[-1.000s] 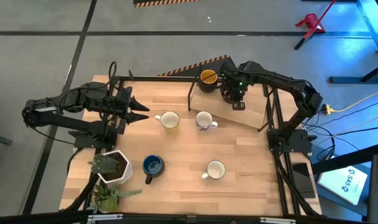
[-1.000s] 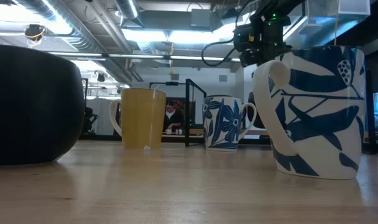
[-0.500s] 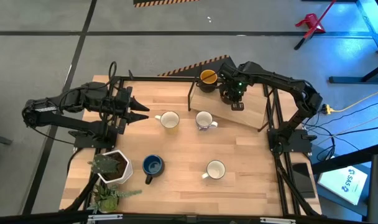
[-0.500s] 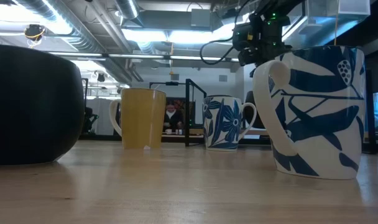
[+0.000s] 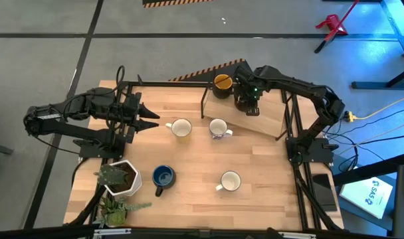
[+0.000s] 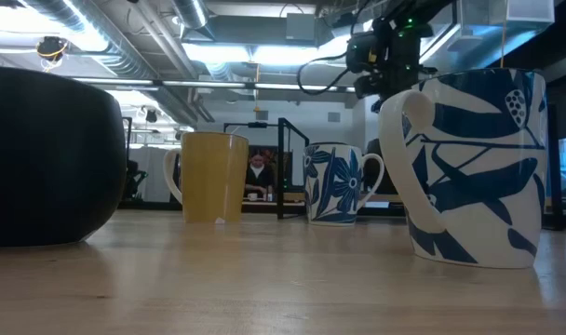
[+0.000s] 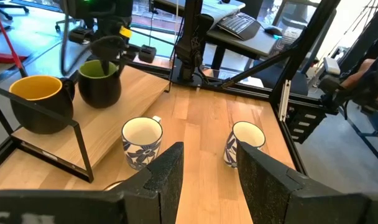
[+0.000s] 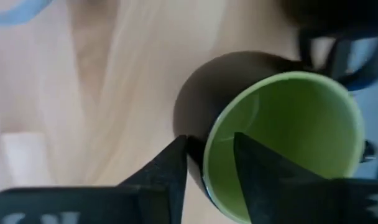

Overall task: Place coffee mugs
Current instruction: Put the black-green mug on the shelf

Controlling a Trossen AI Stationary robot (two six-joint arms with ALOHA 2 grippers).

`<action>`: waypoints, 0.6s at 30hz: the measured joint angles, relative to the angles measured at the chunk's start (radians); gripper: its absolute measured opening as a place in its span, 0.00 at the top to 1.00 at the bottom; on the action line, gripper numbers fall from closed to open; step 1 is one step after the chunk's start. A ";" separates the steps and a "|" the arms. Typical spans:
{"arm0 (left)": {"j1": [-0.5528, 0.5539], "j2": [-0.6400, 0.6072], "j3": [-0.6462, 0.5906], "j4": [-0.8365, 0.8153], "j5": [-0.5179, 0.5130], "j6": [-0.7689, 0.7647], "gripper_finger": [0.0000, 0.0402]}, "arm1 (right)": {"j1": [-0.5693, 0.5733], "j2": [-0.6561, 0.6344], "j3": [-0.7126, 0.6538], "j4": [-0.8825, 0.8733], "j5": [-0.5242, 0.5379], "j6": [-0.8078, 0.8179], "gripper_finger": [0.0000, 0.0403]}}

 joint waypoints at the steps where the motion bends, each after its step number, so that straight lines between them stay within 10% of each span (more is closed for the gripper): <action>1: 0.000 0.000 0.000 0.000 0.000 0.000 0.64 | 0.001 -0.004 0.007 0.012 0.005 0.000 0.69; 18: 0.000 0.000 0.000 0.000 0.000 0.000 0.64 | 0.067 -0.014 0.093 -0.017 -0.044 0.030 0.69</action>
